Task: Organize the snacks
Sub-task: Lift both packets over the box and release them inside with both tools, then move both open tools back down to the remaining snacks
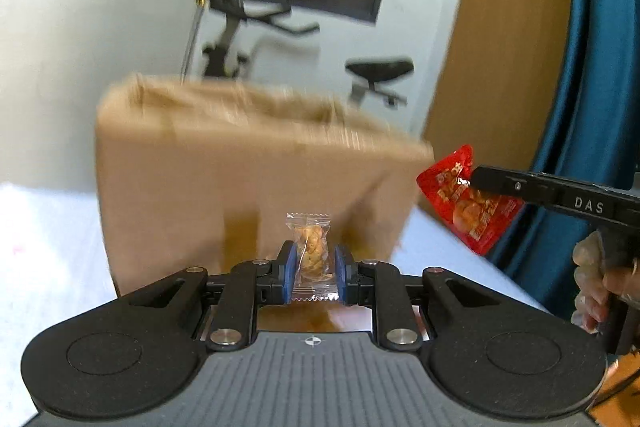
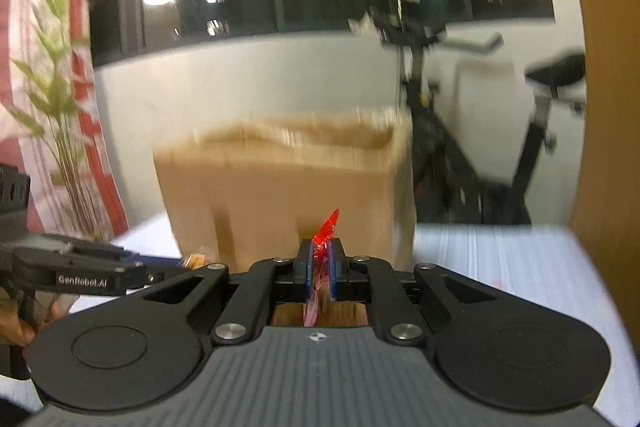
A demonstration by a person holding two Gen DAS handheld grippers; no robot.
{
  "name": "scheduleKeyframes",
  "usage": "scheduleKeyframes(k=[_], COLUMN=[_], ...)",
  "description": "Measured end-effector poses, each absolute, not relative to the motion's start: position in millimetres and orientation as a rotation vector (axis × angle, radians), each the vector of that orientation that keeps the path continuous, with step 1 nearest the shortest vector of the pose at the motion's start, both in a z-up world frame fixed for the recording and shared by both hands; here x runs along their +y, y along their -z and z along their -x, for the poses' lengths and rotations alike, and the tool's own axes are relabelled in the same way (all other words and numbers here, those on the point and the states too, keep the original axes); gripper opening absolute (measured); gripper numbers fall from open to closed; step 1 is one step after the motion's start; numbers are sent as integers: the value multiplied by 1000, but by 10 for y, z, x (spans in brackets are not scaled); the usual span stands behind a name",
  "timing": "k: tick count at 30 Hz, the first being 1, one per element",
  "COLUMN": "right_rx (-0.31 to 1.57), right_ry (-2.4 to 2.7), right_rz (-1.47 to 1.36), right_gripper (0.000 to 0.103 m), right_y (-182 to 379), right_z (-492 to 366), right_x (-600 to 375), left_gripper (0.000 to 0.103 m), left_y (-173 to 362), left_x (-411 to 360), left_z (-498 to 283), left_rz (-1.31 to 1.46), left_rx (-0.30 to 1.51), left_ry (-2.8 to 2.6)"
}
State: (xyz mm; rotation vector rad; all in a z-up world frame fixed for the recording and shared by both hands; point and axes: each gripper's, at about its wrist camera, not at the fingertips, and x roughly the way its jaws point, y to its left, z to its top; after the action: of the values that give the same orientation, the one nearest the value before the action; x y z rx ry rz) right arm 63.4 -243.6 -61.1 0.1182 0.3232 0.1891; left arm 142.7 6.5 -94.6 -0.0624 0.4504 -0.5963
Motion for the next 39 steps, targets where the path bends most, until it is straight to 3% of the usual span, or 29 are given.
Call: scheduleKeyframes(k=[9,21,22,23,25,27,32,39], right_rx=[204,412,423,428,409,364,303,259], right_ry=[-248,-158,-148,-134,-87,-60,-56,6], right_rz=[-115,-268,-266,-256,-207,-171,-153,-146], right_gripper=[8,9,10,11,16,36,37,55], right_y=[67,458,486,506,520,525,529,569], right_z=[-1379,-2221,-2217,-2208,-2134,-2026,-1762,-1399], right_x=[-2393,-2307,-2316,-2321,-2321,-2336,-2418,-2586], left_gripper=[22,25,37,59,74,74,72,72], left_y=[298,420,426,425,423,420,438,443], left_x=[169,199,211,219,264,302,332,409], left_z=[-1925,-2565,-2592,-2580,-2515,-2451,-2212,-1935], left_rz=[24,-17,-13,-7,17,39,45,68], left_rx=[324,455,464,466,438,434,417,378], left_ry=[544,443,435,423,414,423,430,442])
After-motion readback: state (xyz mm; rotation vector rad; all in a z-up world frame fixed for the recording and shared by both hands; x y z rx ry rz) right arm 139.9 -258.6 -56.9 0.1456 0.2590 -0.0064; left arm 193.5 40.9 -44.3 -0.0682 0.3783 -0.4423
